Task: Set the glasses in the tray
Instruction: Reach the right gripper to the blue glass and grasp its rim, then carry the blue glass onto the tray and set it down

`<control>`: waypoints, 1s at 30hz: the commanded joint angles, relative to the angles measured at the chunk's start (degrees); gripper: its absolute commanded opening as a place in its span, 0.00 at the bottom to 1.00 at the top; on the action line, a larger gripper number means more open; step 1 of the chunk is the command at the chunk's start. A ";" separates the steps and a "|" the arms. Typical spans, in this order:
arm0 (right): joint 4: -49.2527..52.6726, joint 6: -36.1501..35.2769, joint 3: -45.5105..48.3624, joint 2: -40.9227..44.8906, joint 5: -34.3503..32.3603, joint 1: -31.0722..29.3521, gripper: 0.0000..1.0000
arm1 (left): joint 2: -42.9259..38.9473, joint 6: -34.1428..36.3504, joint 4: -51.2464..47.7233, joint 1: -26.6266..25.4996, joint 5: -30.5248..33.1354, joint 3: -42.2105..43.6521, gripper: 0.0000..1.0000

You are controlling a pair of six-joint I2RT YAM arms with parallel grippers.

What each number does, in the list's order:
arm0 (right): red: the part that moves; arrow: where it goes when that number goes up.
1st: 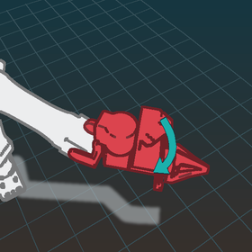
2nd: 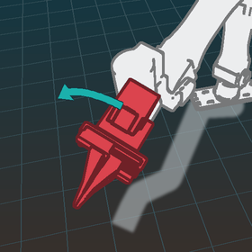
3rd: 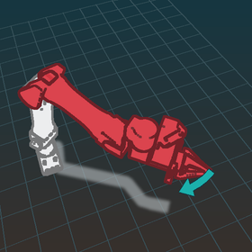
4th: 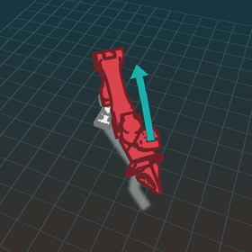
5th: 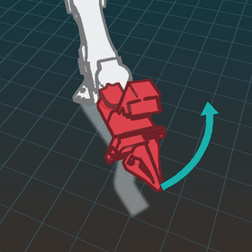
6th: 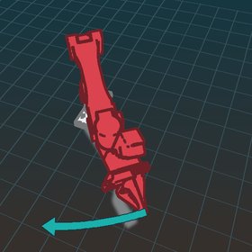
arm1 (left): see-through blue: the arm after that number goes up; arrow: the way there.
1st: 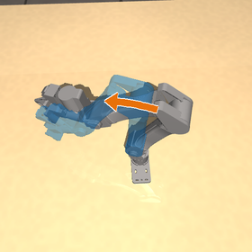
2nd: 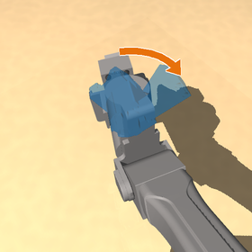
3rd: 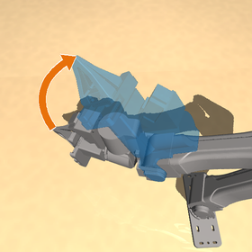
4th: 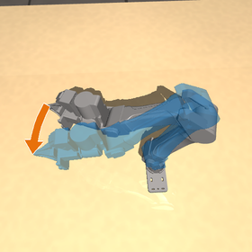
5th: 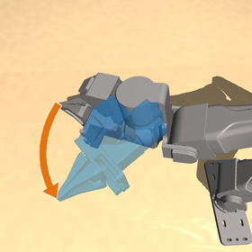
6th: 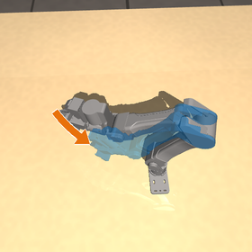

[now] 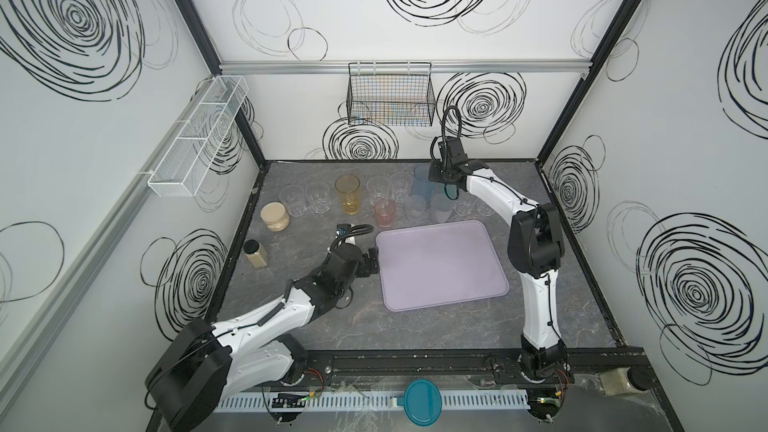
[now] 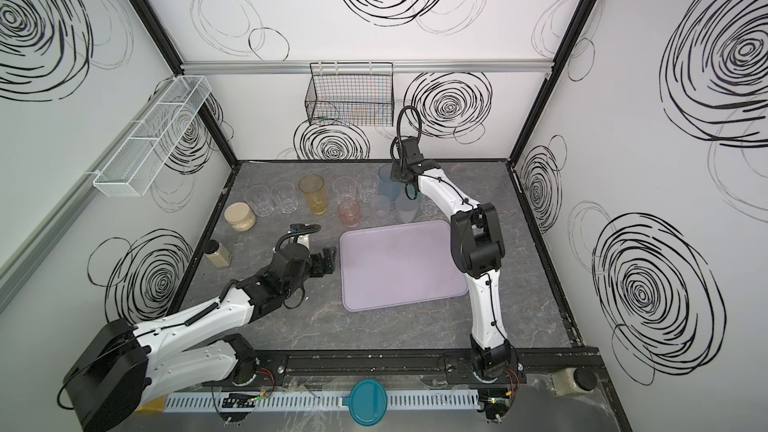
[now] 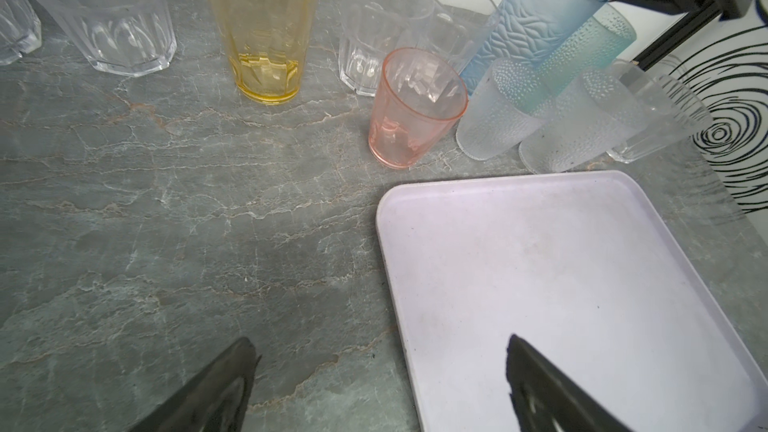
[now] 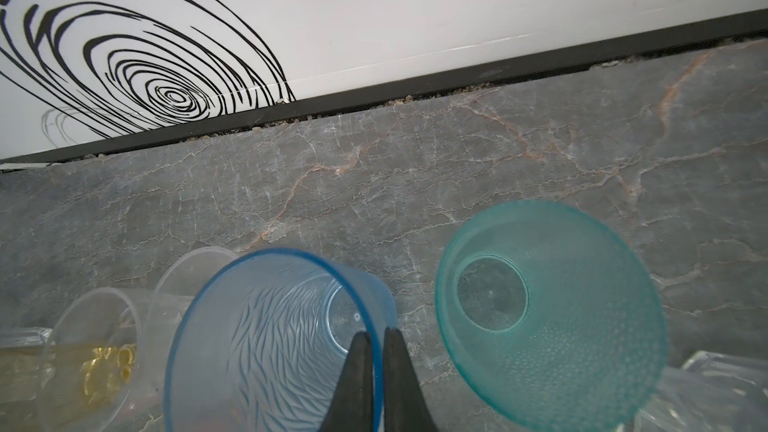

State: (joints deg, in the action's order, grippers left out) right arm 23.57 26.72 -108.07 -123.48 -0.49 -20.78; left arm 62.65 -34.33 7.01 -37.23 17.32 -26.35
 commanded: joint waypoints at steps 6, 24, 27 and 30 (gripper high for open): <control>0.74 -0.90 1.43 13.62 -1.60 -0.52 0.04 | -1.79 1.22 -1.42 -0.47 1.81 -4.63 0.96; 2.79 -3.21 23.41 38.79 0.14 -8.59 0.00 | -7.29 1.40 -3.83 13.08 -5.88 -5.75 0.96; 3.42 -3.24 26.42 39.33 3.18 -11.31 0.00 | -9.10 0.53 -4.32 14.56 -4.04 -3.83 0.96; 4.11 -3.49 28.40 37.78 4.82 -14.72 0.00 | -9.96 -0.17 -4.10 15.12 -2.85 -2.67 0.96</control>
State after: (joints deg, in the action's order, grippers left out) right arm 27.05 23.97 -80.53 -86.04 1.89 -33.15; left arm 53.43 -32.88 2.85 -22.63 13.72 -30.26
